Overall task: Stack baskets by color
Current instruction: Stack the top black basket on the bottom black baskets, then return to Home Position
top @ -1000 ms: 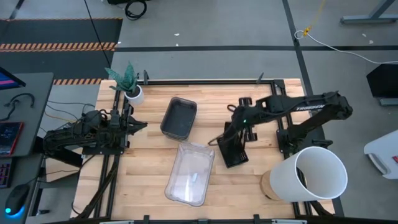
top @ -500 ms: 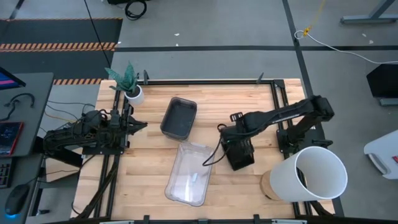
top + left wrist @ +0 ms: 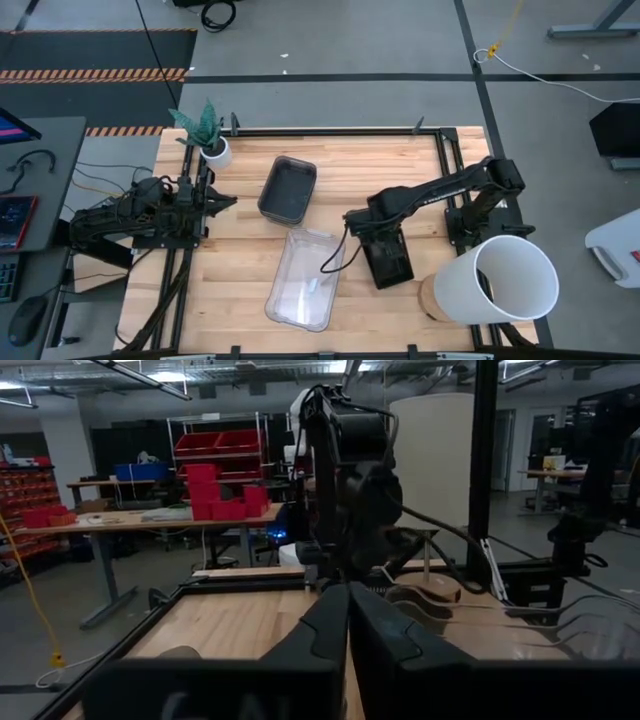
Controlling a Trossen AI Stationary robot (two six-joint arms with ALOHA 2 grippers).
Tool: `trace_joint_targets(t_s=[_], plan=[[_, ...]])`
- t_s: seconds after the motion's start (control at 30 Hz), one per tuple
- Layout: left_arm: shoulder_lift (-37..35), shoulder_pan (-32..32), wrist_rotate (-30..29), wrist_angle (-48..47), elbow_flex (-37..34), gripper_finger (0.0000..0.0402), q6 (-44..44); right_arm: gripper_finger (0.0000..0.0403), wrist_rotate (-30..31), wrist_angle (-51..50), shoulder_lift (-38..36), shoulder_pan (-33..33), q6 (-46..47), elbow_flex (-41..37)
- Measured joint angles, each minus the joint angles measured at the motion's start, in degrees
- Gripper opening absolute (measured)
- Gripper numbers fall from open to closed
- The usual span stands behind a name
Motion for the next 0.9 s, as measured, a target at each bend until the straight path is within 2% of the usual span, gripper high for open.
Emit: trace_joint_targets(t_s=[0.23, 0.47, 0.9], plan=[[0.00, 0.01, 0.00, -0.11, 0.00, 0.0013, 0.00, 0.0029, -5.61, 2.66, 2.07, 0.04, 0.58, -0.02], [0.00, 0.00, 0.01, -0.36, 0.00, 0.0022, 0.00, 0.0036, -5.71, 5.45, 3.40, 0.00, 4.94, -0.02], [0.00, -0.02, -0.02, -0.37, 0.00, 0.0015, 0.00, 0.0113, -5.57, 6.05, 3.08, -0.10, 11.57, 0.00]])
